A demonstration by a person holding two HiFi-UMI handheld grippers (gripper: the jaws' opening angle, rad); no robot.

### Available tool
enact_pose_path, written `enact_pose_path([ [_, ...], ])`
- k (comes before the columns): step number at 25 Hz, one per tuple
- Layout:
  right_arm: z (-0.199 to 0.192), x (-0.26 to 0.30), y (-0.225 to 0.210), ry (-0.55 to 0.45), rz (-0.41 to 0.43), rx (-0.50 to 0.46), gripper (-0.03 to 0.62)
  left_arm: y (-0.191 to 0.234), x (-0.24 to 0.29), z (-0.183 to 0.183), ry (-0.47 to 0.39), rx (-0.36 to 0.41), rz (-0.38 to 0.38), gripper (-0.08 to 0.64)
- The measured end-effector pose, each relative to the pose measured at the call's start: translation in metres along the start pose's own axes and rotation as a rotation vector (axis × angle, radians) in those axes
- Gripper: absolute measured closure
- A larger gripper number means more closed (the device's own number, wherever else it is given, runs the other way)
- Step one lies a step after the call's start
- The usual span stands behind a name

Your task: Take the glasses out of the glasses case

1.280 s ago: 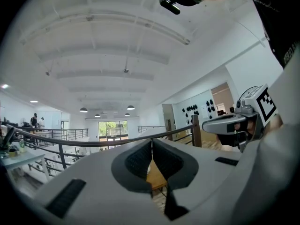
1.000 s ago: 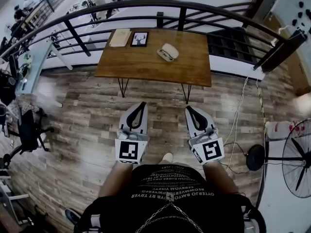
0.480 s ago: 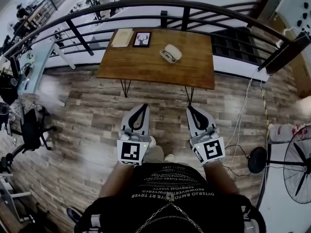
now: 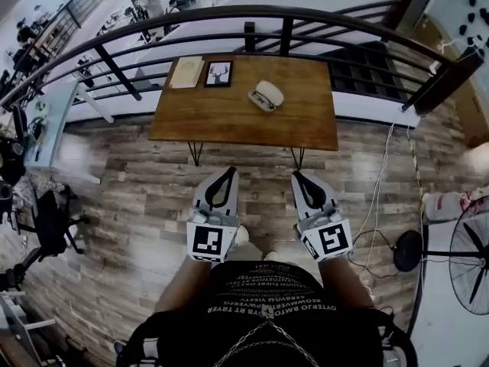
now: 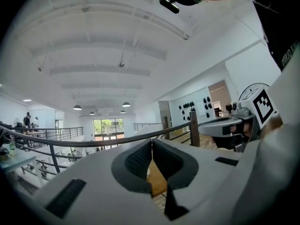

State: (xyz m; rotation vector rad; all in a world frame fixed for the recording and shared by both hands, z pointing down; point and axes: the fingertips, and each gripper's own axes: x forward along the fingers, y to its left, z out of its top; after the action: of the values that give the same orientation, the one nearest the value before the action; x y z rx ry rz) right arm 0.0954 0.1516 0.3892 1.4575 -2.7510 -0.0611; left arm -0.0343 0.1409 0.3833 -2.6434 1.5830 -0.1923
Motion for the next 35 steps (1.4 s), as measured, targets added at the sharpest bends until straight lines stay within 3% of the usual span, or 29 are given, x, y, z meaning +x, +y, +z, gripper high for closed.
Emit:
enact_pose_path([
  [13,0.005,0.06,-0.003,-0.009,-0.021,-0.018,0.575,0.052,0.032,-0.004,0.003,0.006,-0.018,0.532],
  [24,0.014,0.095,-0.031,-0.022,-0.091,-0.044,0.575,0.094,0.059,-0.01,0.004,0.006,-0.026,0.532],
  [35,0.025,0.12,-0.027,-0.026,-0.129,-0.075,0.575,0.131,0.068,-0.006,-0.027,0.005,-0.027,0.532],
])
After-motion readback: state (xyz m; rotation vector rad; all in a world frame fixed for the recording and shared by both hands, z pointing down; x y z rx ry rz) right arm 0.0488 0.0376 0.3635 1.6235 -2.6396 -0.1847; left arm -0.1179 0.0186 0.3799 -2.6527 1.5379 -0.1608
